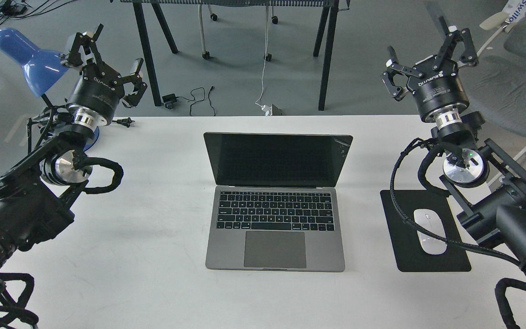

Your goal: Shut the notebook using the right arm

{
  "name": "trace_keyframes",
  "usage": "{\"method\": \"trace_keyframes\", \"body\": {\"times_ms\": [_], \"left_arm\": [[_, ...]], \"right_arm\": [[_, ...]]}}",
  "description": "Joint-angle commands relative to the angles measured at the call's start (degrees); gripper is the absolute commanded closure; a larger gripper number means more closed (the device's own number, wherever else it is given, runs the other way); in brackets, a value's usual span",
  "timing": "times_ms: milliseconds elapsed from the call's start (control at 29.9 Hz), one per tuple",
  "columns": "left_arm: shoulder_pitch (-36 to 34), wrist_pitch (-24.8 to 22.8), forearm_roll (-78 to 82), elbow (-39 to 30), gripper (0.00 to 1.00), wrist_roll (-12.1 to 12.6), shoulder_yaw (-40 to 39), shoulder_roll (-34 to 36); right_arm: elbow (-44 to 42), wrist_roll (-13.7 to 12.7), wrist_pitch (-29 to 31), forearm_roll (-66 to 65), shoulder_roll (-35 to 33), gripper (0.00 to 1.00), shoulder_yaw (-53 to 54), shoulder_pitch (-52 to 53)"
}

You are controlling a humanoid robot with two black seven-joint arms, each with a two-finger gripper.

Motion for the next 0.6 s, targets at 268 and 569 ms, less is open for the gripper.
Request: {"method": "trace_keyframes", "body": {"times_ms": [268,569], "left_arm": [[0.0,5.3,0.1,-0.4,0.00,0.0,-0.1,-0.4],[0.0,5.3,0.1,-0.5,0.00,0.0,0.0,-0.4]], "right_arm": [[0.1,-0.2,-0.2,-0.1,0.0,0.00,-0.4,0.0],[0.2,-2.2,-4.5,-0.4,-0.7,0.00,-6.9,3.7]]}}
